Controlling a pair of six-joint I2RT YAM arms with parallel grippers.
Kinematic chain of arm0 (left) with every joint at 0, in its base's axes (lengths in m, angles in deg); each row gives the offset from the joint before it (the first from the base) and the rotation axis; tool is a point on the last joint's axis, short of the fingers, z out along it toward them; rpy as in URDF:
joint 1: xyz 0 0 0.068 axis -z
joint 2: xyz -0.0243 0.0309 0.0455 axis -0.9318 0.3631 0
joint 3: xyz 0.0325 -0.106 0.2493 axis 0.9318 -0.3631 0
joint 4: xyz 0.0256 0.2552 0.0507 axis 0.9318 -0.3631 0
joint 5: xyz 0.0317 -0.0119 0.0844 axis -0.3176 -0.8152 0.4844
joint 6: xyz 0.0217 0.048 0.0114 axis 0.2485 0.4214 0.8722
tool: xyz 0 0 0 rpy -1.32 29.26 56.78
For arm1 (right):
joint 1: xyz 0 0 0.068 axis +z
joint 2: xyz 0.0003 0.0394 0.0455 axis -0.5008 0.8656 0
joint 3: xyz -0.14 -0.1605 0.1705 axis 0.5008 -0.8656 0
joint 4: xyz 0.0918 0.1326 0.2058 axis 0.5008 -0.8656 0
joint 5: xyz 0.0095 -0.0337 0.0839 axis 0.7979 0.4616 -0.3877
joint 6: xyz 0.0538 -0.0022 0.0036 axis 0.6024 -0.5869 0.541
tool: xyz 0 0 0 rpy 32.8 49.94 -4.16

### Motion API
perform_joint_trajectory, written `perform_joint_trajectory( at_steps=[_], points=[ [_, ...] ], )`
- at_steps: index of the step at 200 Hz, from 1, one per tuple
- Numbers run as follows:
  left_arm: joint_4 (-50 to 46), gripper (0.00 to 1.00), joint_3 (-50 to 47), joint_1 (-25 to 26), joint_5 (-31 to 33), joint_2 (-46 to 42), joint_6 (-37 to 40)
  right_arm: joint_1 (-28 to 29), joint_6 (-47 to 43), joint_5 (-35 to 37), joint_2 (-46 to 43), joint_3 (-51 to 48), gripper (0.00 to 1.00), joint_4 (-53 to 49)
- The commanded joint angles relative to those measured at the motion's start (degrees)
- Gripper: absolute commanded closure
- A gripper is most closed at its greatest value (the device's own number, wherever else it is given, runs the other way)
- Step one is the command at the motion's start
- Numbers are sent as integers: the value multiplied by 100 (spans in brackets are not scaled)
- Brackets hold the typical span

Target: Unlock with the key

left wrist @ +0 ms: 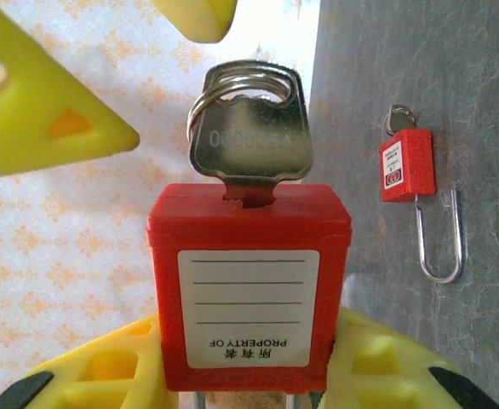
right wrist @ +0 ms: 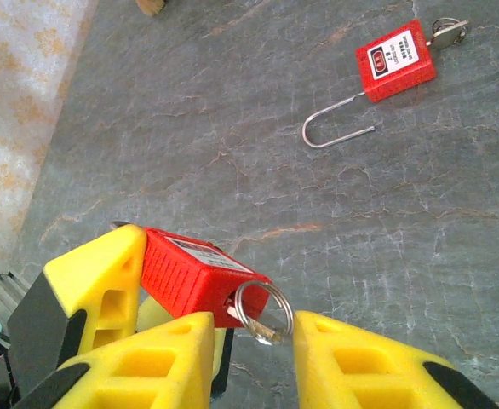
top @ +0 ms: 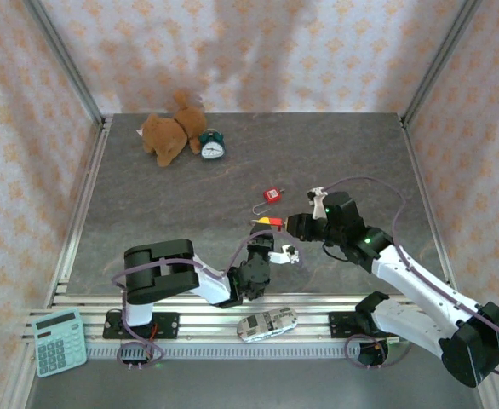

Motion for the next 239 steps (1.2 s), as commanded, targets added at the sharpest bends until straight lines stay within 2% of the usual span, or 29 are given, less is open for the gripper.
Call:
perform_joint_trajectory(
  at_steps=[1,179,197,213,227,239],
  points=[
    [536,75,-14,87,156,47,115,-25,-154,68,40,130,70,-29],
    [718,77,-54,194,165,14,245,-25,-23,422,314,143,68,-61],
    [716,77,-63,193,182,45,230,-38,93,400,156,191,60,-109],
    [715,77,-44,185,214,47,203,-158,305,279,40,216,48,-121],
    [713,77,-11,183,219,45,181,-414,545,-258,-33,109,38,130],
    [717,77,27,182,201,48,186,-715,904,-898,-28,-59,36,515]
  ],
)
